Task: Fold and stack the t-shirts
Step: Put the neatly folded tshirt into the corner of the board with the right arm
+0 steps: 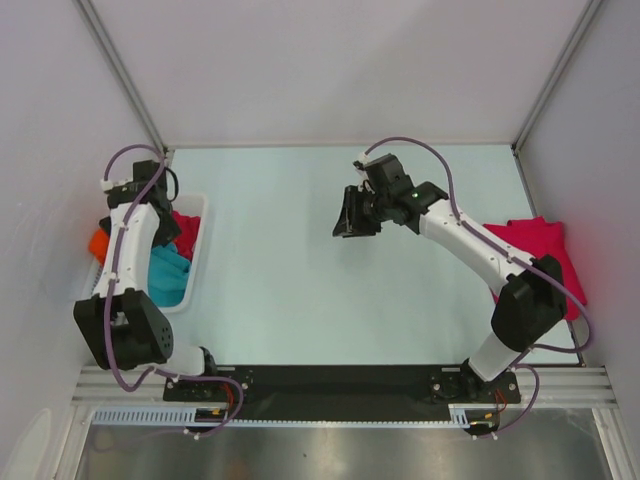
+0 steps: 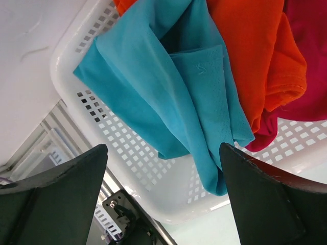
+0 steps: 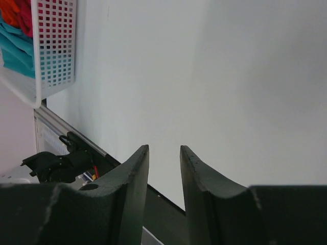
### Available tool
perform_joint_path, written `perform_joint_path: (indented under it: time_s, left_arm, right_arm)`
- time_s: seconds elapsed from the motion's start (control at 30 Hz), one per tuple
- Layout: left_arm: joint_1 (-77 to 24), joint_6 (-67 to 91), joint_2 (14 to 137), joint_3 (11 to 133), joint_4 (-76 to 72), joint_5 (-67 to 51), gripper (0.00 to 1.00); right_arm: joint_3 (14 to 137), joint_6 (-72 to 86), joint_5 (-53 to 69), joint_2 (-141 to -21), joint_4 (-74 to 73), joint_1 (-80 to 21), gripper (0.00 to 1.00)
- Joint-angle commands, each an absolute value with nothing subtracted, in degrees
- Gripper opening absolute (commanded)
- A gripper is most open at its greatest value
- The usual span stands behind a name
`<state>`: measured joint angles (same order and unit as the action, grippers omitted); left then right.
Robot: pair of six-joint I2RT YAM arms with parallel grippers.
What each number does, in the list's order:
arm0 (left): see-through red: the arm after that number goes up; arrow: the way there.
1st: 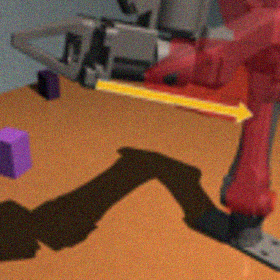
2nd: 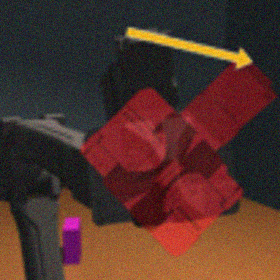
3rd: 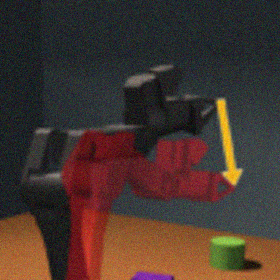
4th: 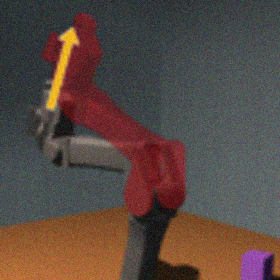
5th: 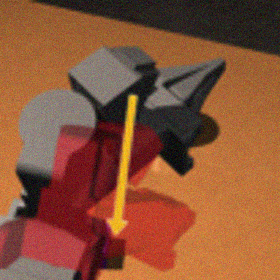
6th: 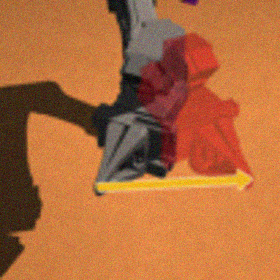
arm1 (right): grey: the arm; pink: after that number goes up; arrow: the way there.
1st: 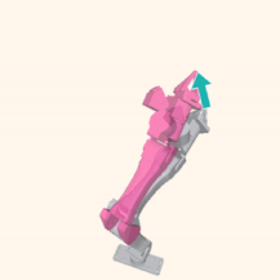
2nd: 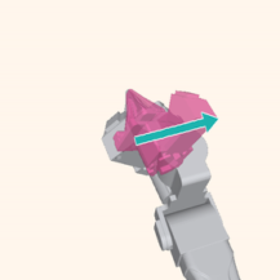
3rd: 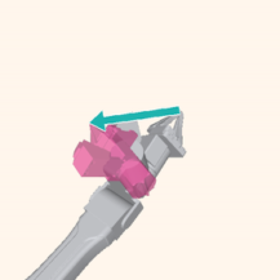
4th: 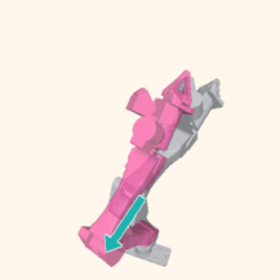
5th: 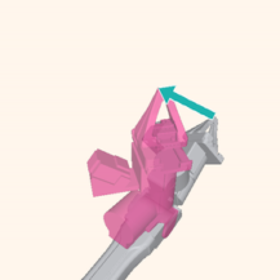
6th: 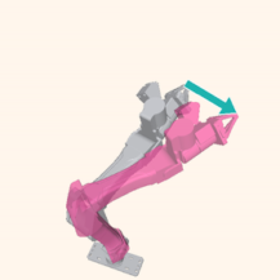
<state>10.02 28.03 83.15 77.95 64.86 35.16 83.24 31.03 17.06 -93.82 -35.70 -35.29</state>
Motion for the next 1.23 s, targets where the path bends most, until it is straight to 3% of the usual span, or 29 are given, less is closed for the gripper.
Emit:
perform_joint_path:
  time_s: [0.0,0.43,0.77,0.87,1.1,1.2]
  left_arm:
    - [10.11,27.08,80.07,76.12,61.1,31.48,0.95]
    - [7.12,24.96,70.84,62.5,55.02,12.31,0.93]
    - [2.91,22.59,67.16,63.81,53.79,6.95,0.93]
    - [0.45,21.27,66.27,65.74,53.61,7.12,0.93]
    - [-6.67,20.39,65.74,68.11,52.65,8.88,0.93]
    - [-8.78,20.13,65.13,68.55,52.3,10.19,0.93]
  right_arm:
    - [82.18,30.76,19.07,-92.81,-35.24,-35.68,0.36]
    - [78.31,32.26,16.61,-92.99,-33.05,-38.41,0.34]
    - [78.13,32.87,5.12,-92.2,-39.28,-38.32,0.31]
    - [77.88,32.43,4.4,-91.67,-39.9,-37.79,0.28]
    - [75.85,33.84,2.29,-88.51,-37.97,-36.91,0.07]
    - [76.29,34.27,0.09,-87.63,-38.32,-36.91,0.12]
